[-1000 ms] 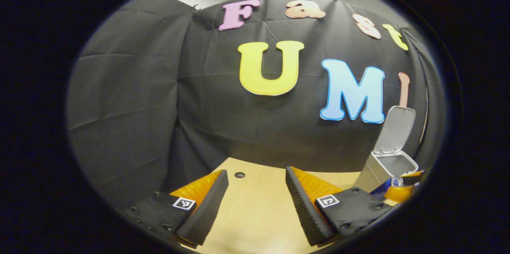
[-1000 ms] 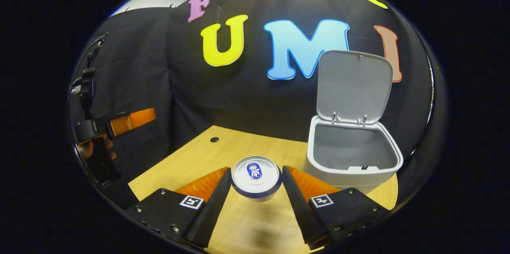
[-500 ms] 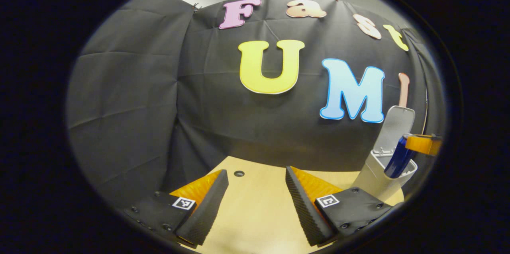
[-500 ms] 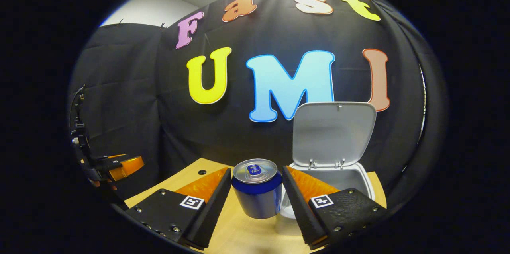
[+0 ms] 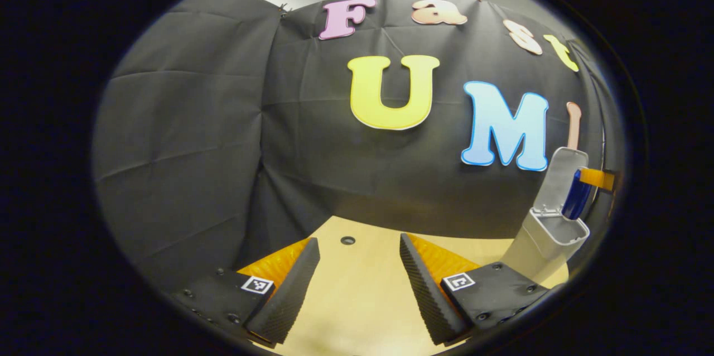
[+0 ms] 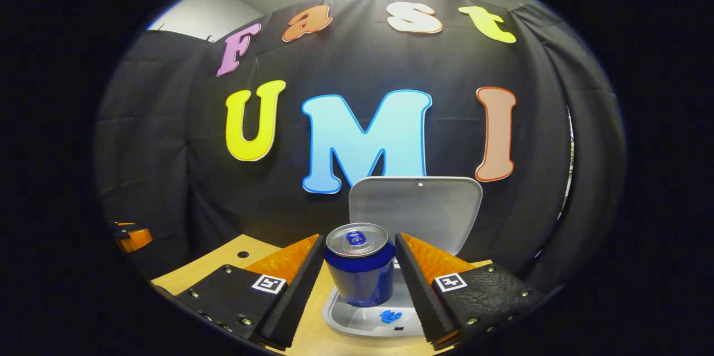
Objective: Press the lid of the desktop garbage bin to open it, pick up the crumpled paper on the desktop and throw it into the bin, then pick up the pop can on the desktop and drop it into the bin, and finally close the garbage bin lid.
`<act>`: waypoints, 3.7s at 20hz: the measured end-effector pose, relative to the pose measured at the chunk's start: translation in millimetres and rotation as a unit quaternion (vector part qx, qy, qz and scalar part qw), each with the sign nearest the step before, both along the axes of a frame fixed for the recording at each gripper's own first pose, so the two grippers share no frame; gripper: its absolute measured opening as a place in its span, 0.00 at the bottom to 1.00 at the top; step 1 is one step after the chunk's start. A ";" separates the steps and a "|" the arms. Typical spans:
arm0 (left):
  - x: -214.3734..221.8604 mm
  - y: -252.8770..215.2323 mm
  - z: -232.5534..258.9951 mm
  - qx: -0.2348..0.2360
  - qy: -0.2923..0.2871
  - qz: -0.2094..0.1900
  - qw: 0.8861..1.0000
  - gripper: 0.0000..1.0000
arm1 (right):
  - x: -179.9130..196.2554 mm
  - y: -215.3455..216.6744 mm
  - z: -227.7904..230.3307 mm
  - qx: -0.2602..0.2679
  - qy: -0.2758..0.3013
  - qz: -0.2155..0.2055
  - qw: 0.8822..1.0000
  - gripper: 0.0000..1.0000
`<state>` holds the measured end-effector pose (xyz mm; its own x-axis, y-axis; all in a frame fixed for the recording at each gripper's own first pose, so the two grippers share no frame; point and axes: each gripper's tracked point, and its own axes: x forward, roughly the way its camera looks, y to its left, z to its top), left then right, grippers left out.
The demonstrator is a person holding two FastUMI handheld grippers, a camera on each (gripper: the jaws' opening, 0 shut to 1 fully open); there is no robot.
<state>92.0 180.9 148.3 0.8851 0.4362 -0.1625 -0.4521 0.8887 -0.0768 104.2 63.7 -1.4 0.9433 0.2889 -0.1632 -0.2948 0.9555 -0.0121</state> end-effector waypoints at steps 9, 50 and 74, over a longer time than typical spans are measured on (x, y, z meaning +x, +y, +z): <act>-16.7 8.6 -3.0 0.003 0.008 0.017 1.000 0.95 | 26.5 -31.0 -47.3 -0.032 0.036 -0.038 0.998 0.82; -18.0 -4.8 -15.7 0.007 0.028 0.010 1.000 0.96 | 27.4 -57.1 -154.2 -0.039 0.132 -0.068 0.988 0.83; 2.7 -31.2 -18.8 -0.001 0.028 -0.033 0.999 0.95 | 29.8 -27.7 -6.7 -0.030 -0.030 -0.045 0.998 0.88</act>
